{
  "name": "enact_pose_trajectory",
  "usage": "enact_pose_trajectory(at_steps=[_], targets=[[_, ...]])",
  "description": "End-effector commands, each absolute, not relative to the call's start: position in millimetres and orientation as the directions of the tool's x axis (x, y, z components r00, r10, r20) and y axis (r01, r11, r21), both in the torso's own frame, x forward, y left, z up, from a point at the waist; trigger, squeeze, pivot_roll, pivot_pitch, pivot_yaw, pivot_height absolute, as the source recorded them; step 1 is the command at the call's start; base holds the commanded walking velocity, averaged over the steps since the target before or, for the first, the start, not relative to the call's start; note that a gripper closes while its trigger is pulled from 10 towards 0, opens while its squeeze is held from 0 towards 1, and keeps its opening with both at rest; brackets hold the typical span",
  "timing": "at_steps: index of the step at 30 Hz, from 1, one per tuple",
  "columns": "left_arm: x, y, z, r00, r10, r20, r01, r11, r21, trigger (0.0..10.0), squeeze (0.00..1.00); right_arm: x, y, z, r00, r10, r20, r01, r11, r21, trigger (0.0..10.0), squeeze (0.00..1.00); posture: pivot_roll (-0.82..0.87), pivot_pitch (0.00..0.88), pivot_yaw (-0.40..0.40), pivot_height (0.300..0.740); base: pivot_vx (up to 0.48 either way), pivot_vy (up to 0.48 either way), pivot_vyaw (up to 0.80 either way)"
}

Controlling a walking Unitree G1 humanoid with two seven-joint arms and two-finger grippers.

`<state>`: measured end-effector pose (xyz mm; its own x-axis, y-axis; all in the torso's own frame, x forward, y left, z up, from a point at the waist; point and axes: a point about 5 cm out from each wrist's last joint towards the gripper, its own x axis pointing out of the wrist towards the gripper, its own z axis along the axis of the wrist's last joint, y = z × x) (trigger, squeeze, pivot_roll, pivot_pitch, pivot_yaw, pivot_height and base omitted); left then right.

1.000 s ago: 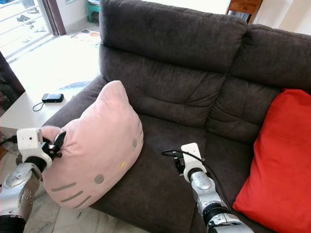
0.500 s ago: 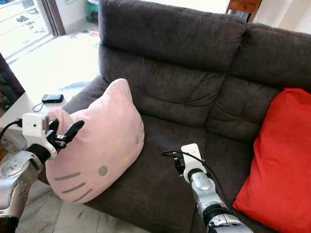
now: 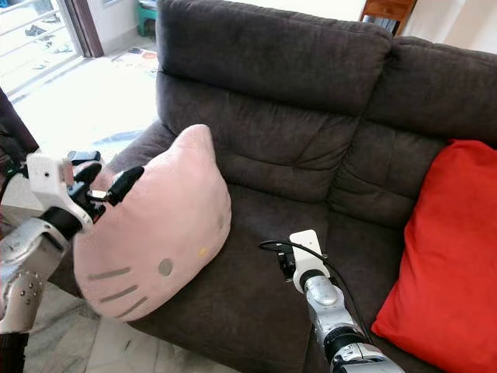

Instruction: Move the pillow to the sofa from floor

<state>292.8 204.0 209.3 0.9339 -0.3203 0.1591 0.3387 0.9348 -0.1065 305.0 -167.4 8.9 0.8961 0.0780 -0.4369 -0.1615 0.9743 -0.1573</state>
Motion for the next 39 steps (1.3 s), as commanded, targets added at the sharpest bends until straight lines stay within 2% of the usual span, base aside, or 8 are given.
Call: enact_pose_trajectory(at_steps=[1,2,3,8,17,27,37,39], targets=[[291,198,217,0.916,-0.356,0.183,0.38,0.917,-0.119,10.0,1.0,305,-168,9,0.897,0.08,-0.435,-0.159,0.976,-0.147,10.0,0.0,0.12,0.106,-0.068,0.74,0.0,0.0,0.0],[291,198,217,0.913,-0.36,0.19,0.386,0.915,-0.12,10.0,0.47,305,-168,9,0.897,0.081,-0.435,-0.16,0.976,-0.147,10.0,0.0,0.12,0.106,-0.067,0.74,0.0,0.0,0.0],[291,197,217,0.913,-0.361,0.193,0.386,0.915,-0.118,10.0,0.0,305,-168,9,0.896,0.081,-0.436,-0.16,0.976,-0.147,10.0,0.0,0.12,0.105,-0.067,0.74,0.0,0.0,0.0],[293,197,207,0.925,-0.333,0.181,0.357,0.926,-0.119,10.0,0.0,304,-167,8,0.896,0.082,-0.437,-0.161,0.976,-0.147,10.0,0.0,0.12,0.106,-0.067,0.74,0.0,0.0,0.0],[294,187,141,0.935,-0.353,-0.04,0.347,0.931,-0.116,10.0,0.0,303,-165,6,0.893,0.078,-0.443,-0.161,0.975,-0.151,10.0,0.0,0.11,0.105,-0.061,0.74,0.0,0.0,0.0],[287,206,92,0.952,-0.257,-0.164,0.235,0.962,-0.141,10.0,0.0,300,-166,4,0.89,0.073,-0.451,-0.158,0.975,-0.154,10.0,0.0,0.11,0.11,-0.057,0.74,0.0,0.0,0.0],[283,263,81,0.972,0.164,-0.171,-0.178,0.982,-0.067,10.0,0.0,300,-169,4,0.89,0.062,-0.452,-0.149,0.976,-0.16,10.0,0.0,0.11,0.11,-0.06,0.74,0.0,0.0,0.0],[284,258,79,0.974,0.139,-0.177,-0.154,0.985,-0.073,10.0,0.0,300,-169,3,0.888,0.062,-0.455,-0.149,0.976,-0.16,10.0,0.0,0.11,0.11,-0.06,0.74,0.0,0.0,0.0]])
